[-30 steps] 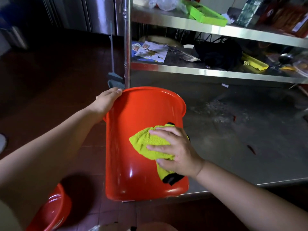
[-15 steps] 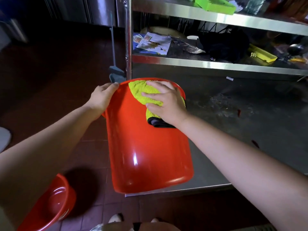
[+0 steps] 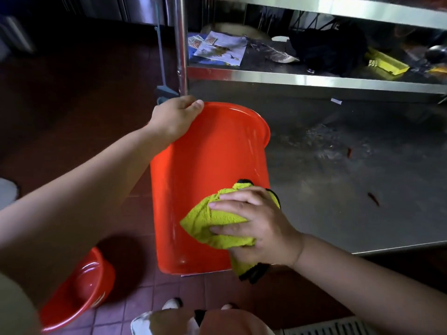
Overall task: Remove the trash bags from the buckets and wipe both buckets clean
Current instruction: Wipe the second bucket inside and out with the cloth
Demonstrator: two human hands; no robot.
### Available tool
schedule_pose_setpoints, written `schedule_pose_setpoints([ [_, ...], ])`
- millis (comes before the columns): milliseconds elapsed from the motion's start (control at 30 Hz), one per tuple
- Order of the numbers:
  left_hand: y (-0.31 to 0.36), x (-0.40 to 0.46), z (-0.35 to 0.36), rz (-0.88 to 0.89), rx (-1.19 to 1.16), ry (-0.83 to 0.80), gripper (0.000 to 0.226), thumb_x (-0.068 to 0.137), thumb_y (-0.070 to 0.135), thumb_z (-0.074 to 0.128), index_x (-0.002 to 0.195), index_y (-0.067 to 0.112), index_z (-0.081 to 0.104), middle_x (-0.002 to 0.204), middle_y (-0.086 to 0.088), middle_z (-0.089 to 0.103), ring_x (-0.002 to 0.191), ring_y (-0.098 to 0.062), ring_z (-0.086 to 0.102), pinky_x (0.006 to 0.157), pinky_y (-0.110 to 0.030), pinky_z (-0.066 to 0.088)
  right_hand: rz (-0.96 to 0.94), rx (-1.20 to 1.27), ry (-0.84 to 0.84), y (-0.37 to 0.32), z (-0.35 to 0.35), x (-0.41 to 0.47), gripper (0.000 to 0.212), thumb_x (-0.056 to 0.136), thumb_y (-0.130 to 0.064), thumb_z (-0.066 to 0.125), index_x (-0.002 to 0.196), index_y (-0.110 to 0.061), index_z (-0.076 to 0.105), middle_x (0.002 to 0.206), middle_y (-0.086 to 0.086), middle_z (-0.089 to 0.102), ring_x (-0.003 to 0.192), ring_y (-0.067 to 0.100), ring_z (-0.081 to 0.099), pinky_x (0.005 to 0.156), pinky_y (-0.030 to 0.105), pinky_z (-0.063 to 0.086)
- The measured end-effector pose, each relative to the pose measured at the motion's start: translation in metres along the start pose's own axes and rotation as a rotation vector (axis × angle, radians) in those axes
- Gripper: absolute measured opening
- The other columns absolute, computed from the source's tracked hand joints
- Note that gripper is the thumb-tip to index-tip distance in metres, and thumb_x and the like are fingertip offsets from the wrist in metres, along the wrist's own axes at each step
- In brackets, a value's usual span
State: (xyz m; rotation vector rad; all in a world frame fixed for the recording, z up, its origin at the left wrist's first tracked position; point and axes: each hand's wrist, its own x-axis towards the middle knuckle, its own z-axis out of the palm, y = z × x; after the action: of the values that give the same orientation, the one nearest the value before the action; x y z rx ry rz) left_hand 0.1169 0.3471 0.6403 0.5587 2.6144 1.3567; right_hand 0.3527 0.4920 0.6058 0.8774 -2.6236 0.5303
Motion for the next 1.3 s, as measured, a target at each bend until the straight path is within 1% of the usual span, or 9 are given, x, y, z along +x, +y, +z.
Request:
schedule_pose_setpoints([
  [167, -0.011, 0.001, -0.007, -0.044, -0.182, -0.002, 0.045, 0.087, 0.052, 0.052, 0.125, 0.028, 0.059, 0.123, 0.003, 0.061, 0.118, -0.011, 0.052, 0.107, -0.029, 0.037, 0.049, -0.011, 0.130, 0.044, -0.003, 0.045, 0.028, 0.081, -0.032, 0.058, 0.100, -0.020, 0.076, 0.124, 0.007, 0.062, 0.113, 0.029, 0.056, 0.095, 0.049, 0.040],
  [300, -0.017, -0.006, -0.016, -0.043, -0.321, 0.026, 0.019, 0.094, 0.038, 0.053, 0.109, 0.031, 0.061, 0.093, 0.017, 0.062, 0.084, 0.012, 0.058, 0.073, -0.003, 0.042, 0.224, -0.016, 0.196, 0.084, -0.014, 0.093, 0.029, 0.081, -0.029, 0.058, 0.101, -0.015, 0.075, 0.123, 0.008, 0.063, 0.104, 0.031, 0.055, 0.094, 0.044, 0.042],
  [433, -0.026, -0.017, -0.024, -0.062, -0.439, 0.030, 0.019, 0.094, 0.035, 0.054, 0.085, 0.022, 0.065, 0.078, 0.006, 0.068, 0.069, -0.005, 0.064, 0.061, -0.017, 0.051, 0.285, -0.040, 0.222, 0.091, -0.012, 0.120, 0.026, 0.077, -0.022, 0.067, 0.103, -0.020, 0.075, 0.124, 0.001, 0.062, 0.107, 0.025, 0.053, 0.093, 0.047, 0.042],
  [567, -0.030, -0.024, -0.014, -0.062, -0.526, 0.073, 0.022, 0.093, 0.035, 0.056, 0.083, 0.015, 0.059, 0.077, -0.009, 0.055, 0.070, -0.020, 0.051, 0.060, -0.027, 0.040, 0.302, -0.101, 0.212, 0.063, -0.008, 0.104, 0.028, 0.076, -0.031, 0.067, 0.103, -0.027, 0.074, 0.128, -0.004, 0.061, 0.116, 0.024, 0.051, 0.095, 0.050, 0.039],
  [633, -0.026, -0.027, -0.008, -0.056, -0.551, 0.100, 0.026, 0.092, 0.036, 0.057, 0.078, 0.014, 0.055, 0.073, -0.011, 0.048, 0.066, -0.020, 0.044, 0.061, -0.031, 0.036, 0.265, -0.119, 0.187, 0.045, -0.007, 0.083, 0.027, 0.076, -0.031, 0.067, 0.102, -0.028, 0.074, 0.128, -0.003, 0.060, 0.118, 0.024, 0.052, 0.094, 0.050, 0.039],
  [733, -0.025, -0.029, -0.008, -0.058, -0.555, 0.095, 0.032, 0.089, 0.042, 0.059, 0.086, 0.010, 0.056, 0.079, -0.013, 0.046, 0.072, -0.023, 0.043, 0.065, -0.036, 0.036, 0.171, -0.086, 0.152, 0.018, -0.001, 0.045, 0.027, 0.077, -0.031, 0.066, 0.102, -0.025, 0.075, 0.129, 0.001, 0.059, 0.120, 0.024, 0.051, 0.096, 0.049, 0.039],
  [867, -0.029, -0.031, -0.013, -0.034, -0.471, 0.085, 0.031, 0.090, 0.046, 0.055, 0.080, 0.016, 0.055, 0.069, -0.004, 0.048, 0.058, -0.015, 0.045, 0.054, -0.026, 0.038, 0.111, -0.022, 0.150, -0.014, 0.012, -0.002, 0.030, 0.077, -0.030, 0.066, 0.106, -0.025, 0.073, 0.133, 0.001, 0.055, 0.127, 0.020, 0.047, 0.098, 0.048, 0.036],
  [1100, -0.023, -0.028, -0.011, -0.053, -0.551, 0.046, 0.026, 0.092, 0.038, 0.056, 0.077, 0.017, 0.053, 0.068, -0.006, 0.046, 0.056, -0.017, 0.042, 0.054, -0.027, 0.033, 0.042, 0.013, 0.180, 0.009, 0.007, -0.004, 0.030, 0.079, -0.031, 0.060, 0.105, -0.023, 0.074, 0.130, 0.003, 0.057, 0.123, 0.020, 0.049, 0.094, 0.050, 0.040],
  [1300, -0.032, -0.023, -0.016, -0.086, -0.561, 0.072, 0.030, 0.089, 0.045, 0.057, 0.077, 0.019, 0.059, 0.061, 0.005, 0.057, 0.048, -0.006, 0.053, 0.045, -0.015, 0.042, 0.307, 0.014, 0.276, 0.069, -0.009, 0.056, 0.034, 0.084, -0.032, 0.054, 0.108, -0.017, 0.072, 0.130, 0.008, 0.057, 0.111, 0.031, 0.052, 0.097, 0.046, 0.040],
])
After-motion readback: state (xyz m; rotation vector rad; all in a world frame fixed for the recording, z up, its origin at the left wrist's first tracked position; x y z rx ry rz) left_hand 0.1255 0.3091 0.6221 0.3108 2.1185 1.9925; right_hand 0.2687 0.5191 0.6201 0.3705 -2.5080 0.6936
